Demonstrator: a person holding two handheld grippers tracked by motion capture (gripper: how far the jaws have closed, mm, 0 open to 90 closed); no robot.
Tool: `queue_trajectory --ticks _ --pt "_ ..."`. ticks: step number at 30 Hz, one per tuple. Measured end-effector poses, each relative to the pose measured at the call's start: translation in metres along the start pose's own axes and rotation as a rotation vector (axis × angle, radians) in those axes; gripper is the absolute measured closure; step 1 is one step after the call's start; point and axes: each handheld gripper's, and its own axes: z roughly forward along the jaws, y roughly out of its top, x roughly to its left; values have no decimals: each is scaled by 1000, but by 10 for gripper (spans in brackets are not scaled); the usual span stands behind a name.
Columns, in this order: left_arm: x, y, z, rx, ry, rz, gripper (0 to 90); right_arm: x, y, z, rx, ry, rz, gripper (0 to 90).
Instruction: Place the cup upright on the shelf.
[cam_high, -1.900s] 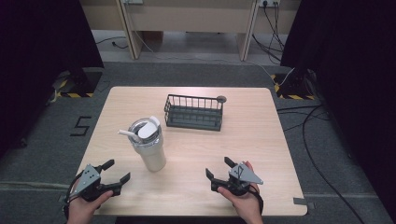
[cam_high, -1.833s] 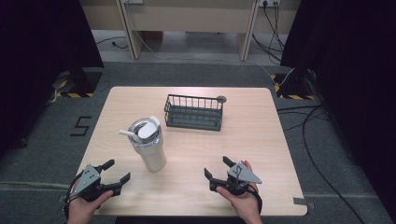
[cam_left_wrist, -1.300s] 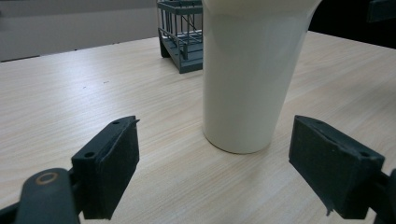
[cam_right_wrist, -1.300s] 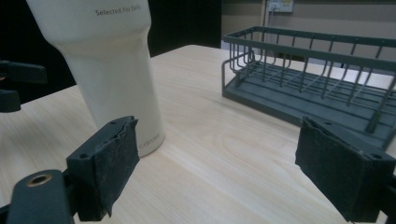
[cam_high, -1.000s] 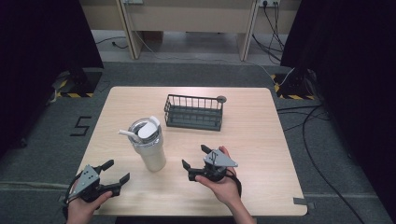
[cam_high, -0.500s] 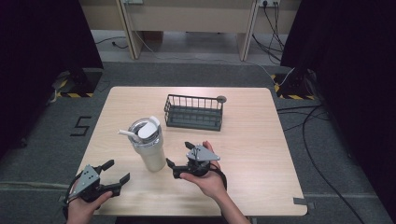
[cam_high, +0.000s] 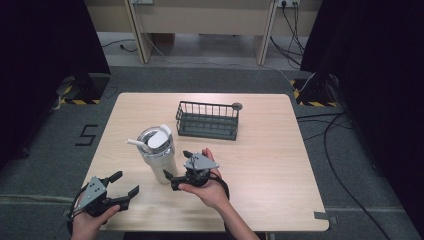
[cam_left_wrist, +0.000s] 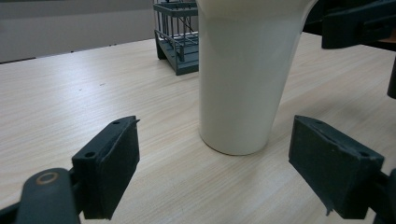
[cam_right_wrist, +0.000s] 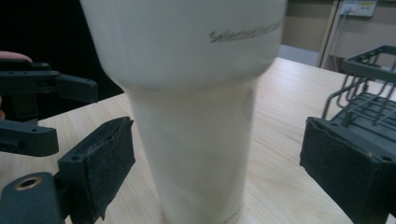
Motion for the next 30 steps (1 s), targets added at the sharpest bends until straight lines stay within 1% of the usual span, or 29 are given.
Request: queue_trajectory --ticks 1,3,4,7,11,13,14,20,26,29,30 --pt "0 0 0 0 0 -1 157 2 -1 5 1 4 2 95" --pt "0 0 0 0 0 -1 157 2 -2 7 -1 2 4 95" --pt "0 0 0 -1 -1 -2 157 3 -3 12 -3 1 -1 90" --pt "0 0 0 -2 -1 -2 157 4 -4 16 -1 5 6 85" --pt "0 0 0 -2 -1 -5 157 7 -7 26 0 12 2 64" --pt "0 0 0 -1 -1 -5 157 7 -7 27 -2 12 3 63" --pt "1 0 0 0 0 -4 157 7 -7 30 -5 13 9 62" --pt "1 -1 0 1 -1 -5 157 6 -3 36 -19 16 2 50" --pt "1 -1 -1 -3 0 -7 158 8 -1 50 -27 26 -6 33" --pt "2 -1 -1 -2 2 -7 158 9 -1 56 -42 35 7 32" --pt "2 -1 -1 -1 2 -7 158 9 -2 57 -52 35 18 36"
